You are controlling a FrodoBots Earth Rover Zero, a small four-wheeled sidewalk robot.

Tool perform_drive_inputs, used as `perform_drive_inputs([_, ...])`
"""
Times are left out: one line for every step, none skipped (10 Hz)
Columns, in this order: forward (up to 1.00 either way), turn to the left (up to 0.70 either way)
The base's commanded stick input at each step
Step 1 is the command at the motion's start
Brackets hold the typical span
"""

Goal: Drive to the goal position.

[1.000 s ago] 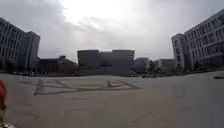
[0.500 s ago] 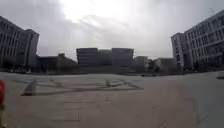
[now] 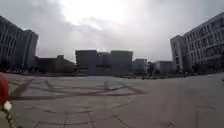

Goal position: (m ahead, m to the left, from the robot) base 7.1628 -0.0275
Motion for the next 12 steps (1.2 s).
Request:
perform_drive_inputs([1.0,0.0])
perform_drive_inputs([1.0,0.0])
perform_drive_inputs([1.0,0.0])
perform_drive_inputs([1.0,0.0])
perform_drive_inputs([1.0,0.0])
perform_drive_inputs([1.0,0.0])
perform_drive_inputs([1.0,0.0])
perform_drive_inputs([1.0,0.0])
perform_drive_inputs([1.0,0.0])
perform_drive_inputs([1.0,0.0])
perform_drive_inputs([1.0,0.0])
perform_drive_inputs([1.0,0.0])
